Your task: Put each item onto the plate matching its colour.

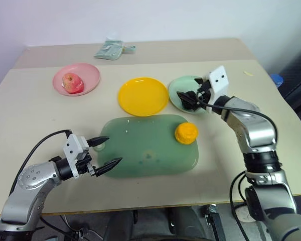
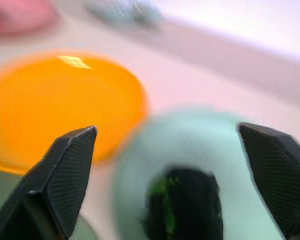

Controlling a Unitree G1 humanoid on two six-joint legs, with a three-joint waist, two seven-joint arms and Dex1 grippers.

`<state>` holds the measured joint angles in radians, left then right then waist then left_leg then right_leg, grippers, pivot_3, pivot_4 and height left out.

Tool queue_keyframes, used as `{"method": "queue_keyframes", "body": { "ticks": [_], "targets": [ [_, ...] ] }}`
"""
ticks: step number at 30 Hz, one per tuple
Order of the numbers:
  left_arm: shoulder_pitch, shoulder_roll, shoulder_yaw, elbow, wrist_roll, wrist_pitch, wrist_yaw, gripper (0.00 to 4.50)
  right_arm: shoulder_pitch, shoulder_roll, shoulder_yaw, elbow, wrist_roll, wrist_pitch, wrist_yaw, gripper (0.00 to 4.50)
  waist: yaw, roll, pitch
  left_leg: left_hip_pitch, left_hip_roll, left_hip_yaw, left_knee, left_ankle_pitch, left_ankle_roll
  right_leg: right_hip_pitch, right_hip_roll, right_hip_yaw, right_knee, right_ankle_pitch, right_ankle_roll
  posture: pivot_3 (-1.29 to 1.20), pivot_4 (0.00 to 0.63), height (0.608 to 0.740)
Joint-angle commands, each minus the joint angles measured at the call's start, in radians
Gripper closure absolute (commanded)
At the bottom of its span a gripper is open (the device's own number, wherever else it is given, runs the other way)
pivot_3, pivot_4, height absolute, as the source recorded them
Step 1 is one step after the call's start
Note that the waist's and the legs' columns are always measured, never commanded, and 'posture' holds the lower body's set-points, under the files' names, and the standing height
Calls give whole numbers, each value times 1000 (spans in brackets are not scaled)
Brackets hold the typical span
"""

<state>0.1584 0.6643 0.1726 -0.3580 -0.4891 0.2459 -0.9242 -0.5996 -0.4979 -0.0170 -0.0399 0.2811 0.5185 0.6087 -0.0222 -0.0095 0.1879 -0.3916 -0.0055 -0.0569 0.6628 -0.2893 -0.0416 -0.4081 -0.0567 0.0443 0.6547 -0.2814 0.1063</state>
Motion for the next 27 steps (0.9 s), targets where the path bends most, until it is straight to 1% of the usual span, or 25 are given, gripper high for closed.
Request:
{"method": "queue_keyframes", "body": {
  "ticks": [1,4,7,10,14,16,18,19,23,25,27],
  "targets": [
    [1,1,9,-2,-1,-30,-16,0,102,-84,-67,-175,153,53,166,64,11,0,0,0,0,0,0,0,0,0,0,0,0,0,0,0,150,740],
    [-17,6,5,-3,-5,-20,-18,0,226,-185,-71,-271,210,78,286,64,12,0,0,0,0,0,1,0,0,1,-1,-1,-1,0,0,0,150,740],
    [-37,13,-1,-29,-13,7,-10,0,320,-244,-23,-276,168,62,319,64,9,0,0,1,0,-1,1,0,0,3,-1,-1,-2,0,0,0,150,740],
    [-47,17,-4,-58,-19,34,1,0,351,-248,22,-246,125,37,318,64,1,0,0,1,1,0,1,0,0,3,1,-1,-1,0,0,0,150,740],
    [-59,22,6,-84,-26,68,10,0,319,-204,58,-193,92,46,274,64,4,0,0,2,1,0,1,0,0,2,1,0,-1,0,0,0,150,740],
    [-60,30,22,-100,-33,89,23,0,287,-164,56,-200,94,26,249,591,6,0,0,2,1,0,1,0,0,2,1,0,-1,0,0,0,150,740],
    [-59,35,35,-111,-39,104,35,0,261,-133,51,-211,100,21,232,1333,6,0,0,1,1,-1,1,0,0,3,1,0,-1,0,0,0,150,740],
    [-57,36,45,-115,-41,112,44,0,239,-114,56,-213,98,23,219,1606,5,0,0,1,1,-1,1,0,0,2,1,0,-1,0,0,0,150,740],
    [-41,33,116,-121,-58,147,101,0,58,42,132,-122,34,49,98,1606,-5,0,0,1,1,-1,1,0,0,1,1,0,-1,0,0,0,150,740],
    [-38,32,140,-117,-60,158,123,0,-59,155,149,17,-13,71,-11,1606,-10,0,0,2,1,-1,0,0,0,1,2,0,1,0,0,0,150,740],
    [-47,29,149,-113,-59,168,146,0,-178,256,160,205,-70,47,-110,1606,-15,0,0,1,1,-1,0,0,-1,0,1,0,1,0,0,0,150,740]
  ]
}}
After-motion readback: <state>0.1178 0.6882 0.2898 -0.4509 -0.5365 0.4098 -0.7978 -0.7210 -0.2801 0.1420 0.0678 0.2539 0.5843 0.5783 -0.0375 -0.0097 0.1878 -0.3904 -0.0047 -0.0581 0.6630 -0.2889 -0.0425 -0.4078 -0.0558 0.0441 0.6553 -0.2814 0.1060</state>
